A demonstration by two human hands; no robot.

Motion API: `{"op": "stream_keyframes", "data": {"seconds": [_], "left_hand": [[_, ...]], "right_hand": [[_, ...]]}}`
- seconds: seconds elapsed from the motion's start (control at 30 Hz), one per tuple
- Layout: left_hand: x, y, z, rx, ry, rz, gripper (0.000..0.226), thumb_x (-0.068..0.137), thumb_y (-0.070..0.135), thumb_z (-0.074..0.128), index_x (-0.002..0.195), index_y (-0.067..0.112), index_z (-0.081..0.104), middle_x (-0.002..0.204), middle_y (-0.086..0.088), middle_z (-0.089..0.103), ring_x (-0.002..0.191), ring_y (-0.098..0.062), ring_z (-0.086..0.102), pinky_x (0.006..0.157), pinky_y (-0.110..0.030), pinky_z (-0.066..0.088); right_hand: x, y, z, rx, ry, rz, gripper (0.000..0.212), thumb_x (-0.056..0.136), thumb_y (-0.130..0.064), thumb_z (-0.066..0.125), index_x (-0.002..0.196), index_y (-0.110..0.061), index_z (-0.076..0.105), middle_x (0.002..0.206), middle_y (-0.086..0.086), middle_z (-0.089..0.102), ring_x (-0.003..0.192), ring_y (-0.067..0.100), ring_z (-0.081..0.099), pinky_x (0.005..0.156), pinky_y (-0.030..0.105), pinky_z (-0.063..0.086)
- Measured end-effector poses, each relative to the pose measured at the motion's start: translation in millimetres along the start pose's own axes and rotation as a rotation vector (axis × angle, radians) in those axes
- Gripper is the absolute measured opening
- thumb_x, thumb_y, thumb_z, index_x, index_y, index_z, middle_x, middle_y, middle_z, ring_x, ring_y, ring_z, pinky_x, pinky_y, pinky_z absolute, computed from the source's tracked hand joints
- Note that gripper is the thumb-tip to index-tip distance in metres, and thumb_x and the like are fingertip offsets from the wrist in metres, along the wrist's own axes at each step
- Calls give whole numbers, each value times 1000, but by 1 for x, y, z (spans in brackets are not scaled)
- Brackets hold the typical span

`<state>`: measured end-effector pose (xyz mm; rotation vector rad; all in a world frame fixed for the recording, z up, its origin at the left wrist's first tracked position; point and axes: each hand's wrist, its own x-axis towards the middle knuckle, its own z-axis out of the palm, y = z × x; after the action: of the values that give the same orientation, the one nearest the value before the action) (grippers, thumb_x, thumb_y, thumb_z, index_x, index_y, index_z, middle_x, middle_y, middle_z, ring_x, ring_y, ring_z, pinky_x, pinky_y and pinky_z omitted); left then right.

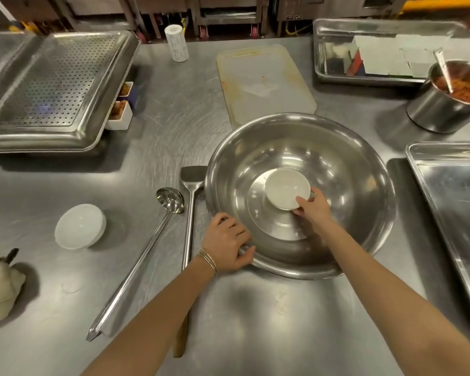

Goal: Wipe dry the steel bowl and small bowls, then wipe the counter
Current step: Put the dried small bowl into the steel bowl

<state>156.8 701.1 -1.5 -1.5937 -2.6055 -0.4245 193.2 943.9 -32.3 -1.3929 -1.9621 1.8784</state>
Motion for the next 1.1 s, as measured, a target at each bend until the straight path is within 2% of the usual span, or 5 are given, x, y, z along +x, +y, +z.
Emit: {"op": "stream_keyframes", "data": {"seconds": [0.13, 0.3, 0.63, 0.87, 1.1], "left_hand": [[-2, 1, -7, 1, -71, 0, 35, 82, 40, 44, 68, 19, 68, 62, 6, 62, 64, -15, 53, 78, -33, 40], [-24, -8, -34, -17, 47, -12, 27, 79, 33, 48, 85, 18, 69, 83, 4, 67, 82, -17, 58, 75, -28, 42], [-175, -93, -95, 86, 102, -165, 46, 78, 37, 45, 118, 19, 61, 121, -4, 61, 112, -23, 51, 98, -40, 32], [-304, -181, -123, 84, 10, -206, 49, 77, 38, 45, 122, 19, 57, 128, -9, 57, 117, -26, 44, 99, -42, 28], [-380, -240, -146, 69, -33, -231, 50, 81, 36, 44, 127, 19, 55, 129, -6, 56, 116, -26, 52, 103, -43, 29]], "right_hand": [[-15, -6, -6, -292, 5, -119, 52, 86, -16, 61, 133, -12, 42, 109, 8, 58, 102, 29, 58, 90, 43, 48], [-71, -26, -2, -550, -13, -312, 56, 88, -15, 59, 139, -9, 38, 138, 16, 46, 123, 29, 45, 101, 37, 36], [-230, -6, 111, -960, 186, -990, 50, 86, -31, 42, 128, -5, 50, 126, 17, 55, 117, 34, 50, 99, 50, 39], [-306, 62, 245, -1030, 114, -831, 52, 87, -32, 36, 136, -13, 37, 136, 16, 48, 127, 32, 41, 102, 53, 37], [-353, 64, 327, -916, 57, -805, 58, 79, -11, 69, 132, -6, 46, 133, 20, 50, 118, 38, 52, 95, 46, 45]]}}
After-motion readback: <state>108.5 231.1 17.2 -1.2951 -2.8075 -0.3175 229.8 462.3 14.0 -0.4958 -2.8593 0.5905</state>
